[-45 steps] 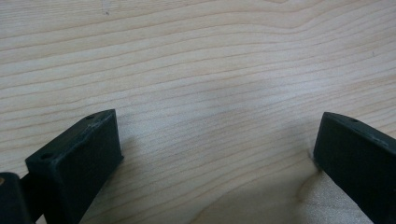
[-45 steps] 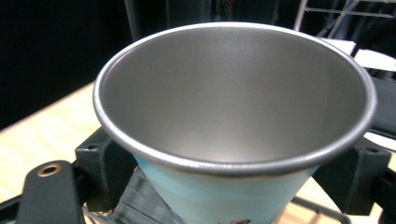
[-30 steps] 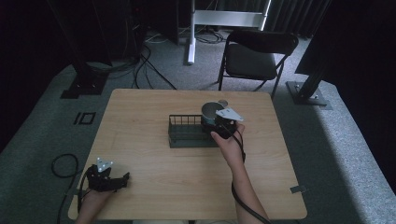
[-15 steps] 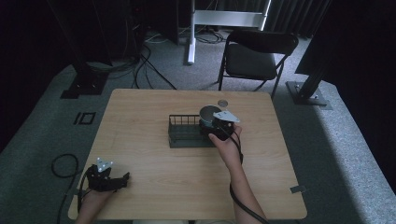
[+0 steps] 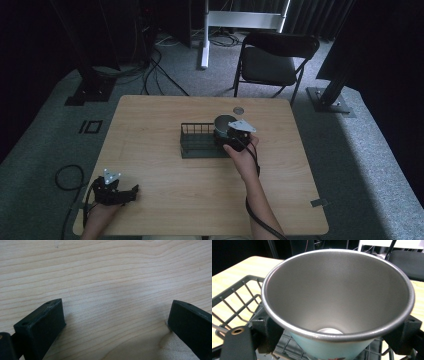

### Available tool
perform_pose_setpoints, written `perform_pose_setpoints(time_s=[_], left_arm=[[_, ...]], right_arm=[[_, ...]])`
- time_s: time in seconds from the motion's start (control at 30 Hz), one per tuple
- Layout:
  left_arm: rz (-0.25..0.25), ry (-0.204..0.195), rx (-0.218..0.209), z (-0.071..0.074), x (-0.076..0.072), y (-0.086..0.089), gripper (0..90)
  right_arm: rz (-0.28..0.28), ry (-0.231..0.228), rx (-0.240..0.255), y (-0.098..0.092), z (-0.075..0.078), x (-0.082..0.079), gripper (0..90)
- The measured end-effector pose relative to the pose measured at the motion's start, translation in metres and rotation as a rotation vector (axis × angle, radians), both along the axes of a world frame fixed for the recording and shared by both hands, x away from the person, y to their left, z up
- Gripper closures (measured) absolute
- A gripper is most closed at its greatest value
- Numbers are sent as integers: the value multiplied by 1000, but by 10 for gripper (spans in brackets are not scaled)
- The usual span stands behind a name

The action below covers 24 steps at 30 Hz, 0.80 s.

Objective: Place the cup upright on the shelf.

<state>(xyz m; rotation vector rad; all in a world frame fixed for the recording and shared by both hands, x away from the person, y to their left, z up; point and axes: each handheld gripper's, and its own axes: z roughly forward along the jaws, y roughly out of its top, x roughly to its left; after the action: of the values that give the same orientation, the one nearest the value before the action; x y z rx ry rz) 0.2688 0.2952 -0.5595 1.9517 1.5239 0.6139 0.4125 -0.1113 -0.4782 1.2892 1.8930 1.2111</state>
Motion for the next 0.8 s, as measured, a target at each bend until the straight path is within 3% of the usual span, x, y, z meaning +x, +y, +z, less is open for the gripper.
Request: perform_pose_setpoints(time_s=[0.1,0.4,0.57,0.8], left_arm=[[0,0,0,0,0,0,14],[0,0,1,0,0,0,14],[0,0,1,0,0,0,14],[0,0,0,0,0,0,14]], right_arm=[[4,-16,-21,-1,1,-4,117],[19,-12,-5,-7,0,-14,116],[22,-32,16,-14,2,-23,116],[36,-35,2,-22,3,-34,116]])
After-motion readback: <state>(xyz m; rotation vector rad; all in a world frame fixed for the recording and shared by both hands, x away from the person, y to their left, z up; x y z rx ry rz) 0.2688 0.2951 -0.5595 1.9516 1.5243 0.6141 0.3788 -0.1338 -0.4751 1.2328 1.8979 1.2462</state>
